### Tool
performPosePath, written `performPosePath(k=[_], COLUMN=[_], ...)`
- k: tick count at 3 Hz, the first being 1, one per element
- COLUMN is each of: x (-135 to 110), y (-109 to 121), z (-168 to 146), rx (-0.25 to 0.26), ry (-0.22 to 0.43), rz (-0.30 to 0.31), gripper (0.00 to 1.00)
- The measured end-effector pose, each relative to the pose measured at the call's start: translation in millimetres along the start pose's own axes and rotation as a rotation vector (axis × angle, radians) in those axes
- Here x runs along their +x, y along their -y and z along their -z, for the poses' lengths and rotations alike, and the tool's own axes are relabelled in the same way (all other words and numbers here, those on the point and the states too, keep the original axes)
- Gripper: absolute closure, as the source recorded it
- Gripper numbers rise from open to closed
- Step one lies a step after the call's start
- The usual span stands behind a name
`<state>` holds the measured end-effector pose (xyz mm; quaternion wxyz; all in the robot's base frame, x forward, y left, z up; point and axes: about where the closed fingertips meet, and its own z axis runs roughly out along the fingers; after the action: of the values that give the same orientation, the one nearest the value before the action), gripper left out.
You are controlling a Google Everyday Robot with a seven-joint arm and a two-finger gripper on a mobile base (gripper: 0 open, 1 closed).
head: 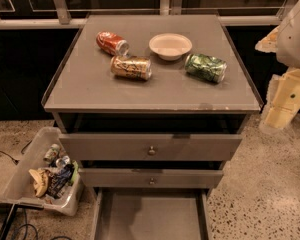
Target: Place orange can into bottom drawer
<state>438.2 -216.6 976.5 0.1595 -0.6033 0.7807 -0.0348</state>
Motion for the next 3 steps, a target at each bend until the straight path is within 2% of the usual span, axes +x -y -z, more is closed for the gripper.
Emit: performPosePath(k=[1, 2, 3], x=[0, -25, -66], y=[0, 21, 58], z=[0, 0, 2], rx=[0.000, 0.051, 0.097], ry=[0.000, 0.019, 0.134], rz=[0.000, 0.077, 0.134], gripper=[0.00, 0.00, 0.00])
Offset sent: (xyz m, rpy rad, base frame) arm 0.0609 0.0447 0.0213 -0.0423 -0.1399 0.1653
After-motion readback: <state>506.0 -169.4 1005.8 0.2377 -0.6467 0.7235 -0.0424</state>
